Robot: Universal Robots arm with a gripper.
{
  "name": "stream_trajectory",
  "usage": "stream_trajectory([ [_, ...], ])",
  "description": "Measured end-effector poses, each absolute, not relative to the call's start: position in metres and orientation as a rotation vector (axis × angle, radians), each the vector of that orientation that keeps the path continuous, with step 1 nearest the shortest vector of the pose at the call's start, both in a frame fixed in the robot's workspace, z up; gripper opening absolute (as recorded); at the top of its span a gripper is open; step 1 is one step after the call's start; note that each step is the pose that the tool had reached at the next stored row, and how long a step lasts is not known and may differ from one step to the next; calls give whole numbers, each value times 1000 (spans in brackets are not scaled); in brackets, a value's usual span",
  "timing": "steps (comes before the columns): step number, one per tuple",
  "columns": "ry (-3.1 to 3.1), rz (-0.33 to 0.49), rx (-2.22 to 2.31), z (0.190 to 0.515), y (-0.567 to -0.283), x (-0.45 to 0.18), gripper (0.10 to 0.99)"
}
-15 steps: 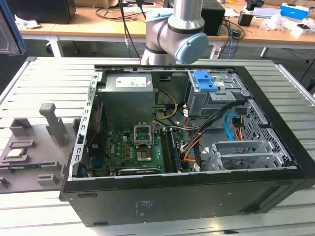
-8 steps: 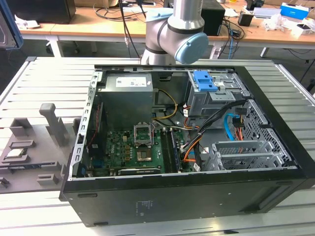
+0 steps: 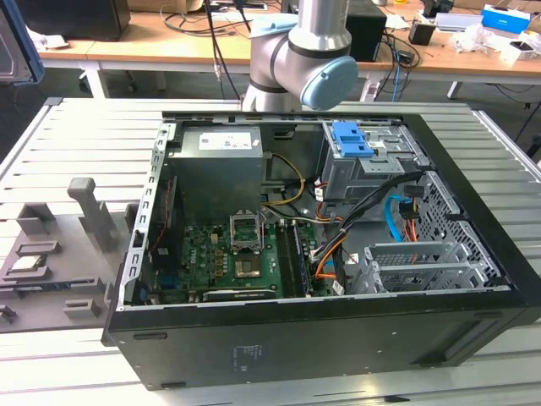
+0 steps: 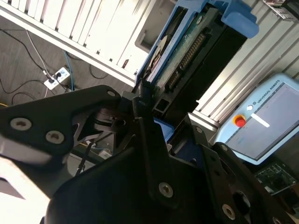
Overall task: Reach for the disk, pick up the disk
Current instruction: 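Pick up the disk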
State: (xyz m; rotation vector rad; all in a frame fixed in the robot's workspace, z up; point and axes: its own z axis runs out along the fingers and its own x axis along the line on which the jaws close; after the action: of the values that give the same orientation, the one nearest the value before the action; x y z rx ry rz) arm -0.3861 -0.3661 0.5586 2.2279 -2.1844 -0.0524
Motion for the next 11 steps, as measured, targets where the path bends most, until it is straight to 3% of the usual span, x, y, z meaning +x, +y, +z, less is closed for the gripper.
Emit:
stream_trajectory([
  [11,-2181,-60,2225,559,-366,-348,365],
])
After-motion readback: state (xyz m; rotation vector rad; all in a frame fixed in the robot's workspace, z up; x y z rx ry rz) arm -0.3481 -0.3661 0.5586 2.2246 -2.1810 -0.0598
